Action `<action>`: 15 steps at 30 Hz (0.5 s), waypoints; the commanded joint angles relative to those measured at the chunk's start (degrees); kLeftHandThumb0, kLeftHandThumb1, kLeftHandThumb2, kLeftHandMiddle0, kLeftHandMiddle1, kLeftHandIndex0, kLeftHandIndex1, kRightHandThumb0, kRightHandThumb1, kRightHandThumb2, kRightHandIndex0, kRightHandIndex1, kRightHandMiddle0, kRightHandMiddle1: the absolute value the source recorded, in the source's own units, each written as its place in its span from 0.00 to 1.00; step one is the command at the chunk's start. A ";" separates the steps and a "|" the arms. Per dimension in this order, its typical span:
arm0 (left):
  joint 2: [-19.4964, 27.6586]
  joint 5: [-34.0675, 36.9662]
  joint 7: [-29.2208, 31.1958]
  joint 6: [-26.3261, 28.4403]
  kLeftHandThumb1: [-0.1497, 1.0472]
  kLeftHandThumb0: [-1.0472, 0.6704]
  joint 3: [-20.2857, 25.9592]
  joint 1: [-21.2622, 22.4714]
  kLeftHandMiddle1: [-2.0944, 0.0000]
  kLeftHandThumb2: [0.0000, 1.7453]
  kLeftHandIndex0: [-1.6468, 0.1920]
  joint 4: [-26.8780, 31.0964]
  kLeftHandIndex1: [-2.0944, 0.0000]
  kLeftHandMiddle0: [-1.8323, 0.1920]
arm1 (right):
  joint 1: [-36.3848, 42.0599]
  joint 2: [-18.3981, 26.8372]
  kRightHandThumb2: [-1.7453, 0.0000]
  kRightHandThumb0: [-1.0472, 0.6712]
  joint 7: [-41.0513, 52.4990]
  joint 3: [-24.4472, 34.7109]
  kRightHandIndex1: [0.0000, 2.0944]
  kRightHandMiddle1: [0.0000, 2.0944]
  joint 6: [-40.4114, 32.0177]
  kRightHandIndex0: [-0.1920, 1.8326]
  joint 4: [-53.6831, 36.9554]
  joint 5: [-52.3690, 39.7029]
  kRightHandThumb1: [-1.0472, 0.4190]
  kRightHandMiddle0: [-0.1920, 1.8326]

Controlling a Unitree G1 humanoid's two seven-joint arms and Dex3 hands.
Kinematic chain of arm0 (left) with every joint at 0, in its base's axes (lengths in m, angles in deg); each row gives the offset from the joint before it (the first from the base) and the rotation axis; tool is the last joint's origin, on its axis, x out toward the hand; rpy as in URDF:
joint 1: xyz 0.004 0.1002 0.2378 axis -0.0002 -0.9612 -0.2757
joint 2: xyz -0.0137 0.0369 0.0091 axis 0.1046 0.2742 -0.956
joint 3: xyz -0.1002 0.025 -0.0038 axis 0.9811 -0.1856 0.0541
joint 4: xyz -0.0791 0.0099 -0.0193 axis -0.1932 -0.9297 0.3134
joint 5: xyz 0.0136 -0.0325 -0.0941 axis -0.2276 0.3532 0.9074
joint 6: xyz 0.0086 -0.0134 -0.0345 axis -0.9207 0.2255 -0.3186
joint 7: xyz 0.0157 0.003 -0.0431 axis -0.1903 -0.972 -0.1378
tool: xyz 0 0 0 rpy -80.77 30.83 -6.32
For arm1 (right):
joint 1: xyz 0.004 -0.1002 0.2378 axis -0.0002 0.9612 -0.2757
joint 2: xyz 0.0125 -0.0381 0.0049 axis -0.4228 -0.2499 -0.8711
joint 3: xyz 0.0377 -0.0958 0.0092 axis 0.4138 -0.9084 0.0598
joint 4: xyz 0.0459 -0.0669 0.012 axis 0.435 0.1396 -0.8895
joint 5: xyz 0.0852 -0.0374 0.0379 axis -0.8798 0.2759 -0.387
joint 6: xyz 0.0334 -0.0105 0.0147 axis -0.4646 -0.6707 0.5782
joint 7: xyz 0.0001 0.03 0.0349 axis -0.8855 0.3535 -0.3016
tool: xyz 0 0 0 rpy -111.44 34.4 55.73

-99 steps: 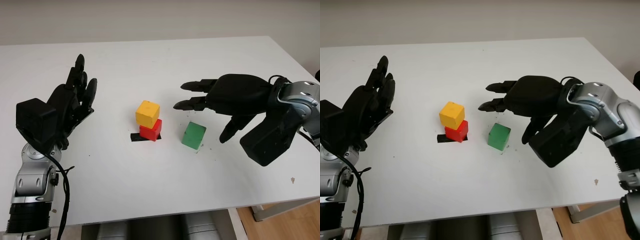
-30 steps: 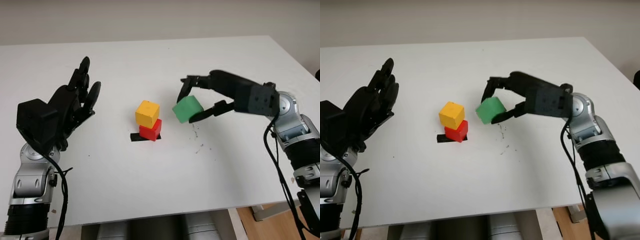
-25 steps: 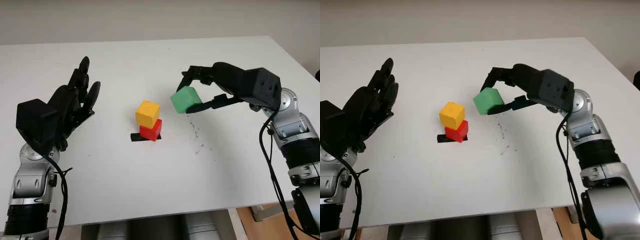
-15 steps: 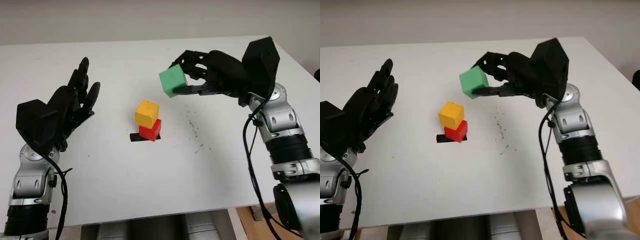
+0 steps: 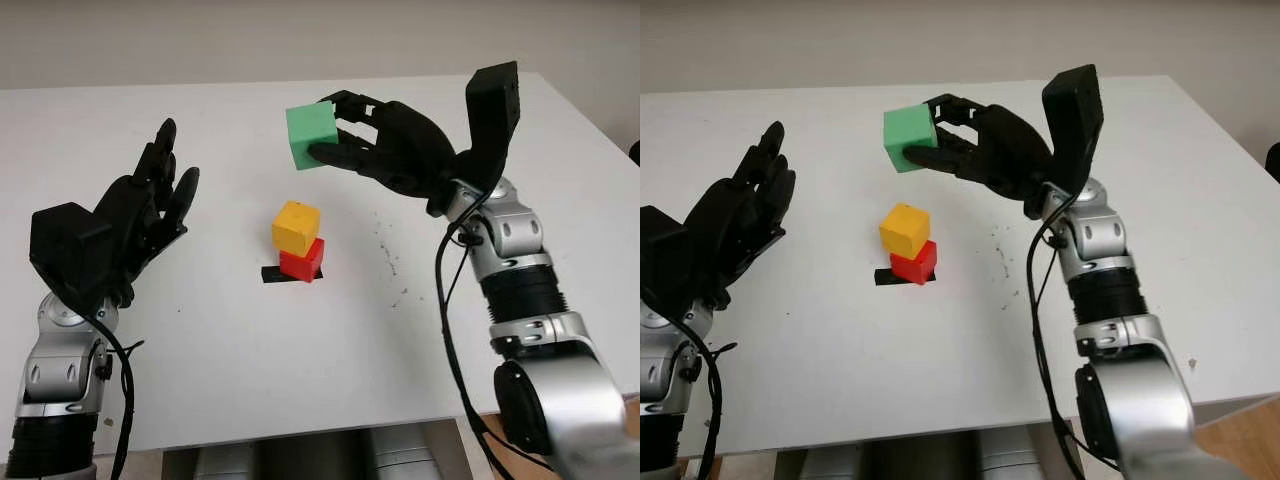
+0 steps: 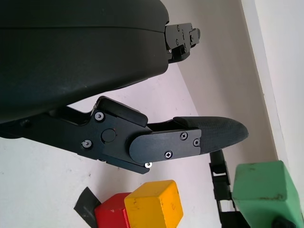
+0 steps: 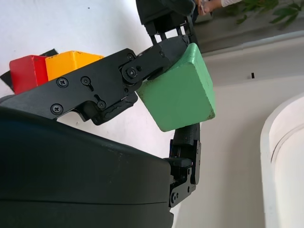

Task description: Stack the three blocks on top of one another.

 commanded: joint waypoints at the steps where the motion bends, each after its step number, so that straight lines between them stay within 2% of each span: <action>1: 0.21 -0.05 -0.36 0.03 1.00 0.14 0.11 -0.36 1.00 0.31 0.98 1.32 0.97 1.00 | -0.36 -1.06 0.97 0.36 -0.62 1.13 0.02 0.78 1.35 0.14 1.19 -0.51 0.05 0.24; 9: 0.40 0.33 -0.09 -0.40 1.00 0.15 0.27 -0.22 1.00 0.31 0.98 0.81 0.97 1.00 | 1.51 -3.04 0.97 0.35 0.17 2.15 0.03 0.79 5.89 0.16 6.07 -0.61 0.05 0.22; 15: 0.66 0.20 -0.26 -0.22 1.00 0.14 0.37 -0.06 1.00 0.31 0.98 0.93 0.97 1.00 | 1.75 -3.23 0.97 0.34 0.23 2.39 0.03 0.78 5.44 0.15 8.74 -0.27 0.05 0.23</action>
